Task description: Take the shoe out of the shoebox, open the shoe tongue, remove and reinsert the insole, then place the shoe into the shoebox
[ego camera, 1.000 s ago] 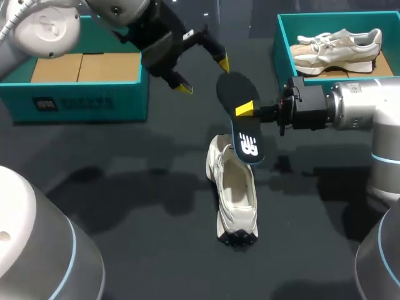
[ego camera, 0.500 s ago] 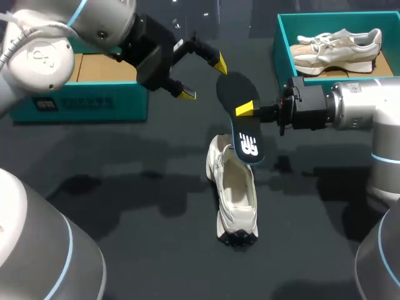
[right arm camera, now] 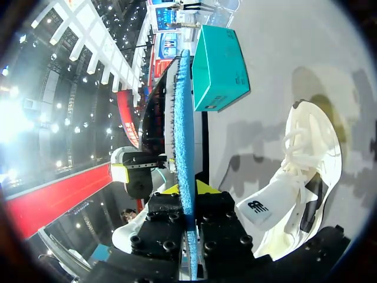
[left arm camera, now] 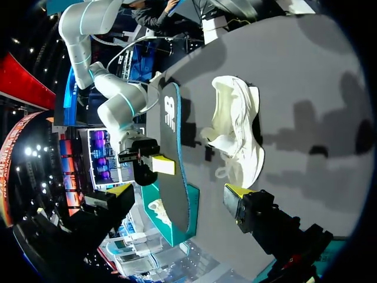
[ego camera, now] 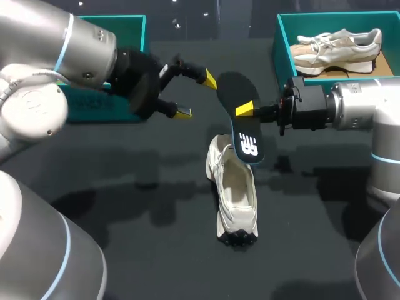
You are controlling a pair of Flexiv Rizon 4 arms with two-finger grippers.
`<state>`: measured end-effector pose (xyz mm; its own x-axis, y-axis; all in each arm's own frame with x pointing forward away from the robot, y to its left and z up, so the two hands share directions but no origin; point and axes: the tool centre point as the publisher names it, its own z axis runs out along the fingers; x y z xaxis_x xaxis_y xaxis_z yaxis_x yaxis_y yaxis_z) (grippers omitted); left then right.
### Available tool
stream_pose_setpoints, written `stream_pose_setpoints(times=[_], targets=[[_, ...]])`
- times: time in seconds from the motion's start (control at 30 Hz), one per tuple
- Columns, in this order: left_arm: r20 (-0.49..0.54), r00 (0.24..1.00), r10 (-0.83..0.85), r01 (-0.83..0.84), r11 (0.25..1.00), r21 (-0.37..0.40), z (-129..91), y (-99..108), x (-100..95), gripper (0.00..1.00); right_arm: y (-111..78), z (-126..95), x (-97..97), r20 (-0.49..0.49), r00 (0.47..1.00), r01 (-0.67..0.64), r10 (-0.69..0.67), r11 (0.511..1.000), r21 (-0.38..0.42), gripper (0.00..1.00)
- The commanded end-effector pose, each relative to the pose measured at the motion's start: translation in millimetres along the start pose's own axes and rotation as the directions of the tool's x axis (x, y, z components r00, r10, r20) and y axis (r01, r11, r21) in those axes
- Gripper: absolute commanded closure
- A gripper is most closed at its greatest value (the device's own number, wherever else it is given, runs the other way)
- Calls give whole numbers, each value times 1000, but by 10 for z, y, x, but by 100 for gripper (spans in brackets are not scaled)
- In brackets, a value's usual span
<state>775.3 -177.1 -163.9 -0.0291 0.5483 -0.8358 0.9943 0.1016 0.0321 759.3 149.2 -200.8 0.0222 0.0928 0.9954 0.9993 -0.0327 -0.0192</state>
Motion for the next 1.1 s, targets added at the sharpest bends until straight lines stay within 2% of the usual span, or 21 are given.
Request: stream_pose_setpoints(times=[0.03, 0.3, 0.6, 0.73, 0.93, 1.1], targets=[[264, 964, -15, 16, 1000, -4, 53, -26, 134, 0, -10, 5, 3, 3, 1000, 0, 0, 1000, -1, 100], [399, 917, -24, 36, 999, -21, 179, 26, 198, 0, -54, 22, 63, -8, 1000, -8, 8, 1000, 1, 100], [503, 864, -23, 40, 999, -24, 299, 45, 126, 1, -156, 41, 121, -43, 998, -36, 36, 999, -19, 100], [523, 852, -24, 43, 999, -25, 348, 45, 76, 10, -188, 89, 123, -60, 997, -47, 46, 999, -22, 100], [542, 839, -47, 62, 998, -8, 425, 69, 24, 32, -214, 128, 120, -80, 996, -50, 49, 999, -15, 100], [546, 833, -90, 93, 995, 22, 498, 97, -12, 44, -230, 145, 122, -82, 996, -45, 44, 999, -15, 100]])
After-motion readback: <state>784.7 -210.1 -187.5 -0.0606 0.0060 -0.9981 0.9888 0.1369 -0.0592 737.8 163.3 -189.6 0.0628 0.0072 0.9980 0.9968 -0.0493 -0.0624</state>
